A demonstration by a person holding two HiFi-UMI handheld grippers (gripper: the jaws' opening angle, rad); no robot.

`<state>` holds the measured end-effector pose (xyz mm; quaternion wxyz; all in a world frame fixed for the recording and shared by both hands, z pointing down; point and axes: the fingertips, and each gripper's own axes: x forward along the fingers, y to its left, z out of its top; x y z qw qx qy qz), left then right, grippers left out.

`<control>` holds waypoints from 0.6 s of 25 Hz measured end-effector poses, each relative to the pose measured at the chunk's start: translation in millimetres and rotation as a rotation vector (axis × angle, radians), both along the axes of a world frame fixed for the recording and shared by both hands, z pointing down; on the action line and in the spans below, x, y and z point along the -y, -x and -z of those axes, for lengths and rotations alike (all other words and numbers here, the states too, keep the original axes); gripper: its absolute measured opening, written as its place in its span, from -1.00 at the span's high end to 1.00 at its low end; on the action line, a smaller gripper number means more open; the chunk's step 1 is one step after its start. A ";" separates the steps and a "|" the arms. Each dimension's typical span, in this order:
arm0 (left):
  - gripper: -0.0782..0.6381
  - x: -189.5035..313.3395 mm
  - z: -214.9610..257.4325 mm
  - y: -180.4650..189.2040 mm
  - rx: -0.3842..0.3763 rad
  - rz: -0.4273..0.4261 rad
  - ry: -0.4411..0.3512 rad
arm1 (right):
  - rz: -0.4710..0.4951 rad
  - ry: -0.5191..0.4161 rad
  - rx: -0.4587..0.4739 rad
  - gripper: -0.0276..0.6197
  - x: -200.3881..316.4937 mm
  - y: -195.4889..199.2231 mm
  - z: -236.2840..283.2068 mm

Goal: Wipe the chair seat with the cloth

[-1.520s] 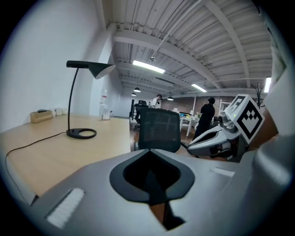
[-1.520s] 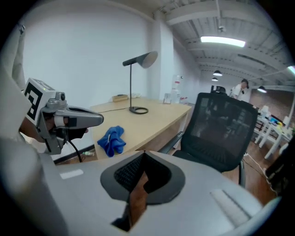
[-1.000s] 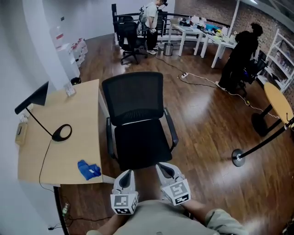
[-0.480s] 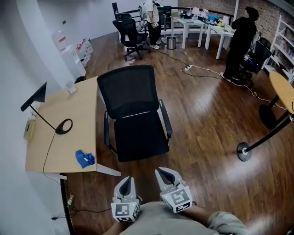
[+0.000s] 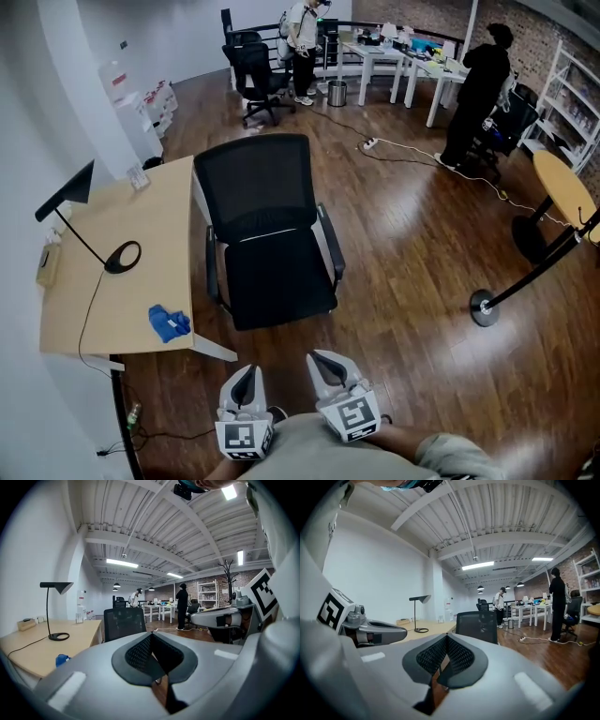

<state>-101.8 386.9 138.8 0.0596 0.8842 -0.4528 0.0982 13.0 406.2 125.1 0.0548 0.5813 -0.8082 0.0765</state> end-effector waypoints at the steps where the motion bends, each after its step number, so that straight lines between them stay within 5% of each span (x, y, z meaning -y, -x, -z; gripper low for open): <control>1: 0.77 0.3 0.3 3.3 -0.002 -0.006 0.004 | 0.002 0.001 -0.015 0.91 -0.8 4.4 -0.7; 15: 0.77 -0.8 9.6 5.3 -0.031 -0.114 -0.028 | -0.052 0.000 -0.039 0.91 -10.8 22.1 -1.1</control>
